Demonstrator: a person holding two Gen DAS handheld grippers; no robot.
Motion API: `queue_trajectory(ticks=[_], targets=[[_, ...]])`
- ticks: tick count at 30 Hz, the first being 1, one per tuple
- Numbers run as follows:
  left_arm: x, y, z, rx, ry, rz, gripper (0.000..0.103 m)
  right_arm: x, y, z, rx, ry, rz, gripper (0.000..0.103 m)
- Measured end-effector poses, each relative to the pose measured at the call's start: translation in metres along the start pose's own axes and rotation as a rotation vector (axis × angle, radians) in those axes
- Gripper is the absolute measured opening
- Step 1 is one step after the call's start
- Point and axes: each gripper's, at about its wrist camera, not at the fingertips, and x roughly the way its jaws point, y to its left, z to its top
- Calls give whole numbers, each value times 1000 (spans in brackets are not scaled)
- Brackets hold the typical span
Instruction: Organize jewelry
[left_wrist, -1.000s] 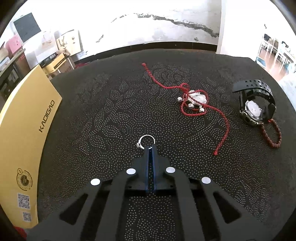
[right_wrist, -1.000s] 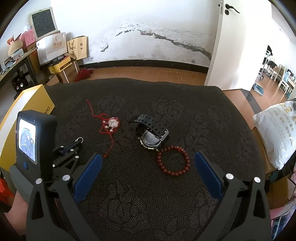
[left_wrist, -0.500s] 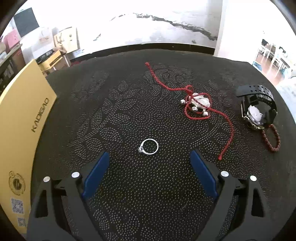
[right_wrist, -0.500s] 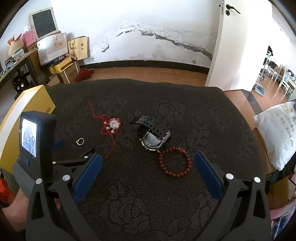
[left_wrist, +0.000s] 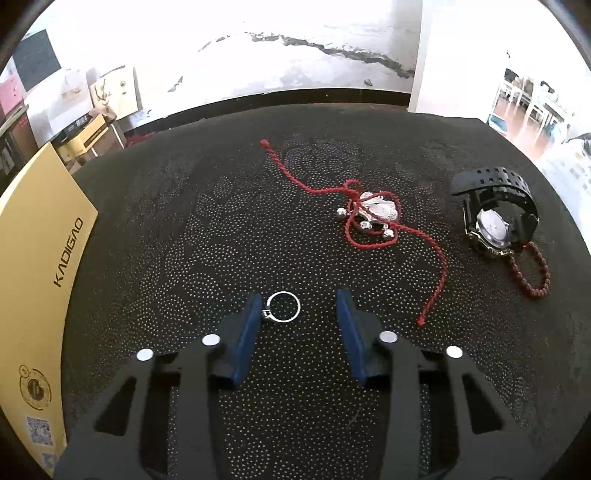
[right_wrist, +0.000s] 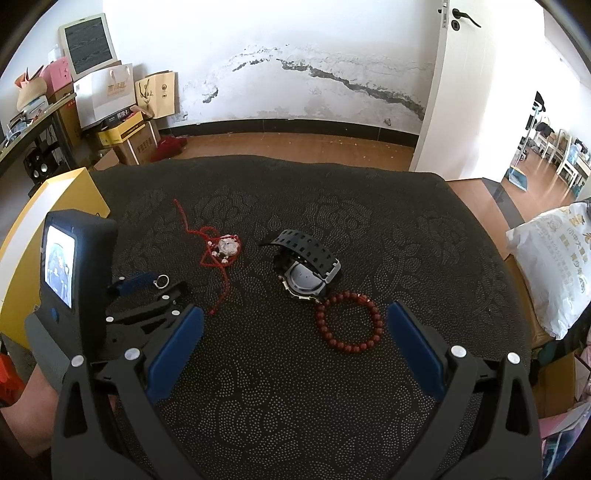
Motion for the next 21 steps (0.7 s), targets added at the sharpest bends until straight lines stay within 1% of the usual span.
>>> queue_trajectory(ticks=[1, 2, 8, 13, 17, 21], targets=[[-1, -2, -1, 5, -1, 6, 22, 0, 0, 0, 0, 1, 0, 96], [-1, -2, -1, 10, -1, 15, 21, 0, 0, 0, 0, 1, 0, 96], [-1, -2, -1, -3, 4, 23, 21, 0, 0, 0, 1, 0, -1, 96], [-3, 6, 2, -33, 20, 29, 21, 3, -1, -3, -3, 6, -3, 96], [-12, 11, 2, -35, 16, 26, 21, 7, -6, -6, 3, 14, -11, 96], [-25, 17, 2, -29, 17, 21, 21, 15, -17, -11, 22, 46, -3, 96]])
